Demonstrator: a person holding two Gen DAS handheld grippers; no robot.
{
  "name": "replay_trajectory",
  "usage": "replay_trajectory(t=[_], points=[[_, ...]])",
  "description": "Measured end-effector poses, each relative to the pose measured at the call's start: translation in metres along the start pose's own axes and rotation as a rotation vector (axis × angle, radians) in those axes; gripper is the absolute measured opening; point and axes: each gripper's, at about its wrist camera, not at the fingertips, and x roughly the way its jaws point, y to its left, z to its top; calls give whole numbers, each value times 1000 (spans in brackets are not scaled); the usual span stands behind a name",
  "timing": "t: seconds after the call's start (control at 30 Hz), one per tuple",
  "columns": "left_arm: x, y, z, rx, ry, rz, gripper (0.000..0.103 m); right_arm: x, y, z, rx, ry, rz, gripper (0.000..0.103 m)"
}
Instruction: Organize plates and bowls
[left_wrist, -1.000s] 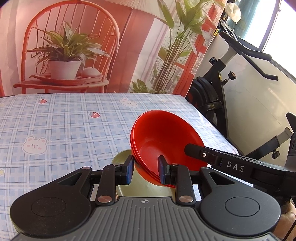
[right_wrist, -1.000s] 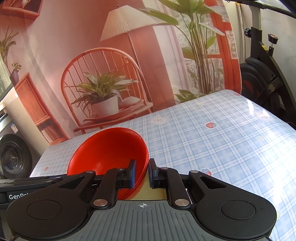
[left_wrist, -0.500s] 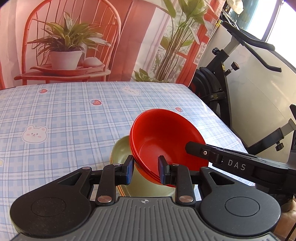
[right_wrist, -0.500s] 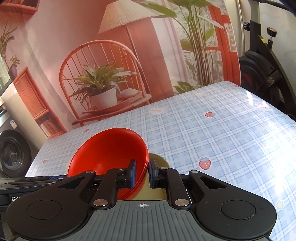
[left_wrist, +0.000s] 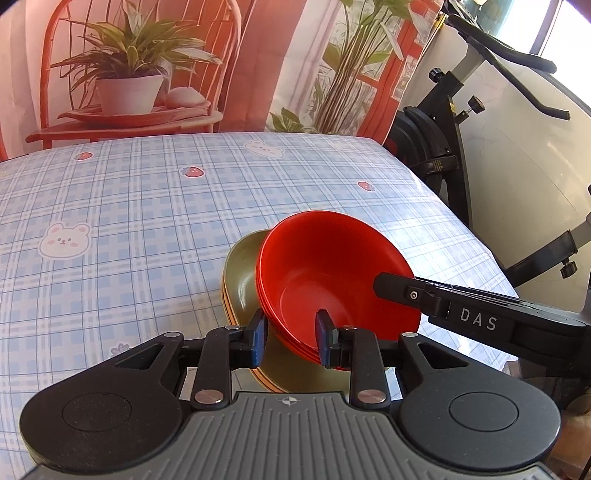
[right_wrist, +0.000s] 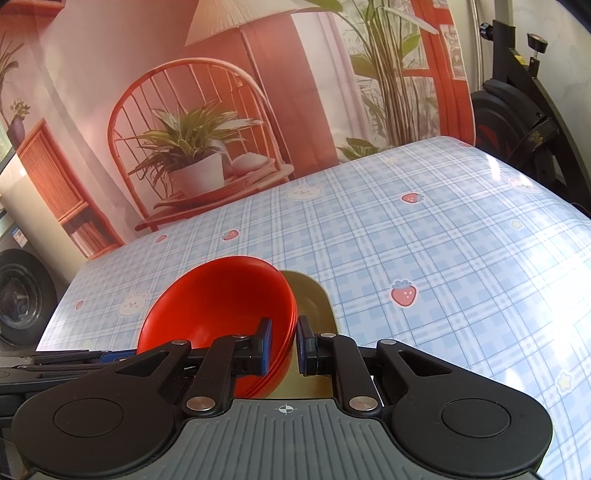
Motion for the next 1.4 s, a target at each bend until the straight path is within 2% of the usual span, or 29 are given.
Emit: replay_trajectory(t=[0.33, 0.97, 1.13, 1.2, 1.4], points=[[3, 0, -7, 10, 21, 8, 29, 4, -5, -9, 18, 30, 1, 14], [-2, -2, -12, 29, 8, 0, 30, 0, -8, -19, 27, 39, 2, 14], [-8, -2, -14, 35, -8, 6, 31, -4, -8, -20, 30, 26, 0, 15], [-10, -3, -15, 36, -13, 9, 32, -7, -7, -20, 26, 16, 0, 20], [-23, -4, -17, 32, -55, 29, 33, -17, -4, -18, -7, -7, -11, 21]])
